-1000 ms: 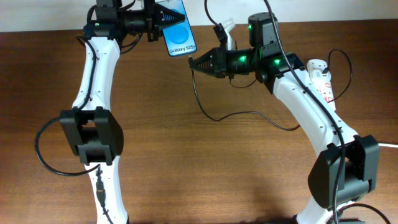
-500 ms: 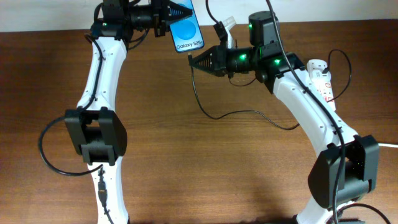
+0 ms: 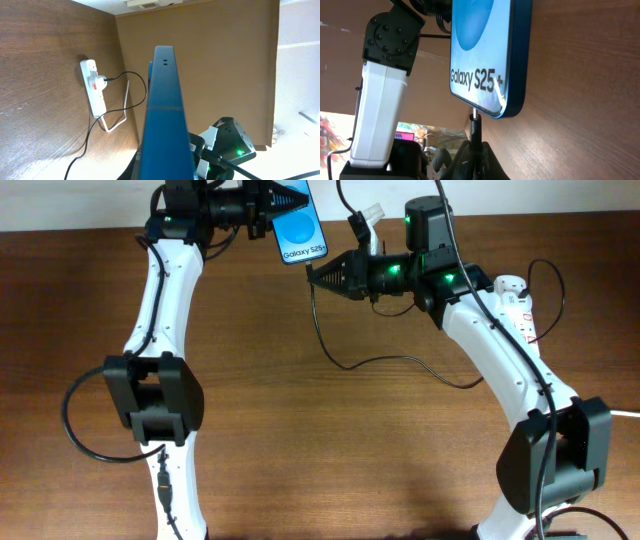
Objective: Plug charger to phone and switch on socket
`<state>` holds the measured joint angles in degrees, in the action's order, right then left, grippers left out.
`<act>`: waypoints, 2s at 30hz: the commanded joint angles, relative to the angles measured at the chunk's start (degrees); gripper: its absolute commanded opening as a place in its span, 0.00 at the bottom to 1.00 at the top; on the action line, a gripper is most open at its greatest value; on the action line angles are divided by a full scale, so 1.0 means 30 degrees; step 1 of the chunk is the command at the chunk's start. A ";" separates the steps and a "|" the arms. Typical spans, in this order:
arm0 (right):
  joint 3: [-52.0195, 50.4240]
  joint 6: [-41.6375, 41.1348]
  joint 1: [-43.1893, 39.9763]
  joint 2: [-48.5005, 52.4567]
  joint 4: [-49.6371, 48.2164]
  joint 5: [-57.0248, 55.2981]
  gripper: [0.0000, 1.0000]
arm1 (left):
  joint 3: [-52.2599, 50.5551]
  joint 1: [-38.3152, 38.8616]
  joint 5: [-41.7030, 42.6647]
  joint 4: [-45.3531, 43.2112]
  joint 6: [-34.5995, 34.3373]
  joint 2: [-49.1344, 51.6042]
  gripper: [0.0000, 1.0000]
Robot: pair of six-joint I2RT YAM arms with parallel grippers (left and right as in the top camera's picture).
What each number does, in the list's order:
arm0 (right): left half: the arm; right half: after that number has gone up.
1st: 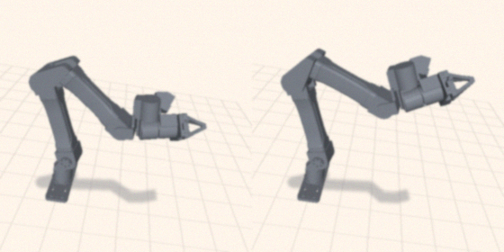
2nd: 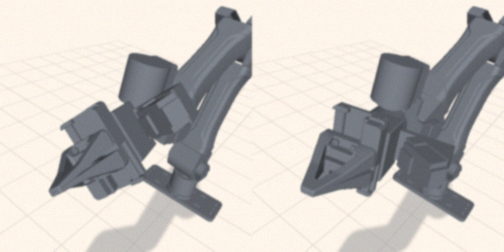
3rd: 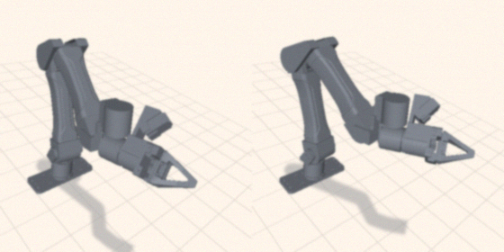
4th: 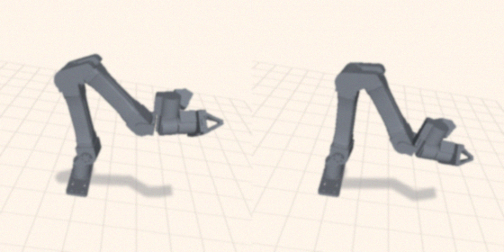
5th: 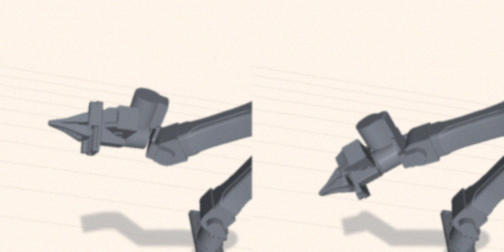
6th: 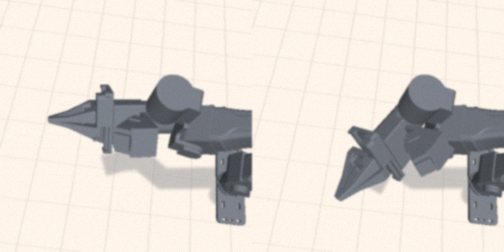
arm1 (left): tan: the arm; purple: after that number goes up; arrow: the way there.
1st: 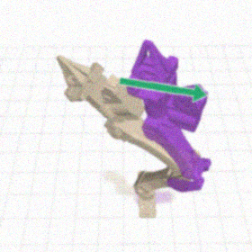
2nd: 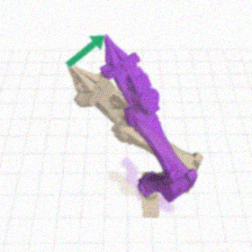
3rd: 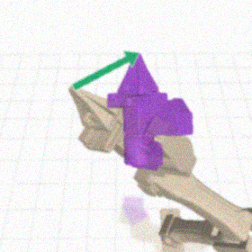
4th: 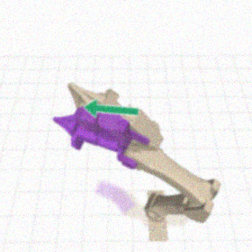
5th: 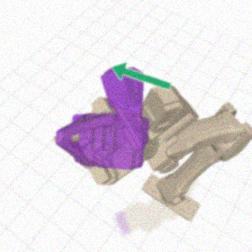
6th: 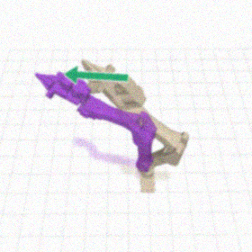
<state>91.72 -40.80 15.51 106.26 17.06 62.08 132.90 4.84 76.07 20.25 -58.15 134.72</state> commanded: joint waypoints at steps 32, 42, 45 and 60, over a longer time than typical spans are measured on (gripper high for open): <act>-0.4255 1.1198 -0.0036 0.0517 0.9406 -1.6334 0.16 | 0.0138 -0.2324 0.0663 -0.0153 0.0911 0.0095 0.00; -0.0029 0.9194 -0.0087 0.0510 1.1905 -1.7420 0.58 | 0.0138 -0.2324 0.0860 -0.0146 0.0903 0.0095 0.00; -0.0015 0.6251 0.0080 0.0867 1.1766 -1.6815 0.54 | 0.0138 -0.2324 0.0852 -0.0146 0.0903 0.0095 0.00; -0.0015 0.1851 0.0743 0.5158 0.9347 -1.2786 0.37 | 0.0138 -0.2288 0.0780 -0.0015 0.0896 0.0095 0.00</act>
<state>90.98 -33.82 17.37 119.35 45.84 20.95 132.90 -2.04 77.01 20.12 -56.55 134.72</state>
